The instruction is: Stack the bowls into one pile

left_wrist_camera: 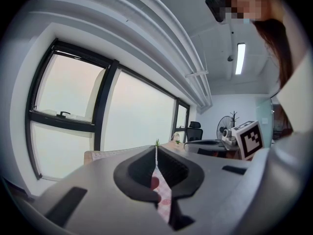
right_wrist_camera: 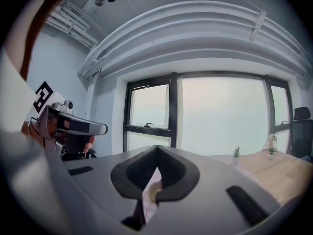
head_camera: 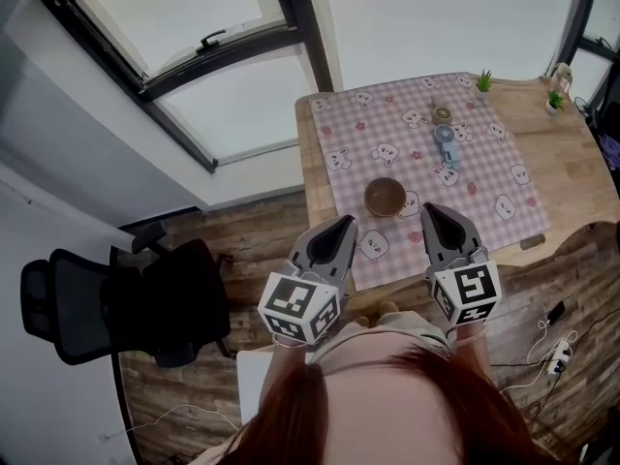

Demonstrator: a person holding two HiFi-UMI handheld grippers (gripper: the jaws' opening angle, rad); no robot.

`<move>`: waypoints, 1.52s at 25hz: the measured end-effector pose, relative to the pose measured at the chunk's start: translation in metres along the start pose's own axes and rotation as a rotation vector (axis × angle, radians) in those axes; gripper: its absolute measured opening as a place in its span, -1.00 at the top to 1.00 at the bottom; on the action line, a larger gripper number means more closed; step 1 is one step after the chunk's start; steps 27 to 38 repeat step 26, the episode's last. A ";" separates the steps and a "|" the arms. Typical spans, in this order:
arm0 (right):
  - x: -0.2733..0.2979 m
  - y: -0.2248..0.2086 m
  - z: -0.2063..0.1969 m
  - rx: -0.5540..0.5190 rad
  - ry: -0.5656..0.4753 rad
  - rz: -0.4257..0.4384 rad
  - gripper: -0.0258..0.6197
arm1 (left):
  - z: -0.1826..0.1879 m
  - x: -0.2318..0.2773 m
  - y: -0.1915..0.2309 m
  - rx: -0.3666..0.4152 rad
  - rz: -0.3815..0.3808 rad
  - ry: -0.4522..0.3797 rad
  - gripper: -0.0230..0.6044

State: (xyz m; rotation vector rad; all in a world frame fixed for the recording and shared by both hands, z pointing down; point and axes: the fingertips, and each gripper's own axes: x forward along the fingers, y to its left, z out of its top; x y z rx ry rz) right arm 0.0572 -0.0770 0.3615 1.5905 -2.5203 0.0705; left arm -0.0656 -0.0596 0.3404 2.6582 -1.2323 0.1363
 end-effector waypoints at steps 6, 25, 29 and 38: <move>0.002 0.000 -0.001 -0.006 0.005 0.002 0.92 | -0.001 0.002 0.000 0.003 -0.004 0.003 0.89; -0.002 0.005 -0.007 -0.027 0.003 -0.024 0.92 | -0.010 -0.004 -0.001 0.006 -0.016 0.012 0.89; -0.003 0.005 -0.007 -0.029 0.000 -0.026 0.92 | -0.011 -0.005 -0.001 0.007 -0.015 0.014 0.89; -0.003 0.005 -0.007 -0.029 0.000 -0.026 0.92 | -0.011 -0.005 -0.001 0.007 -0.015 0.014 0.89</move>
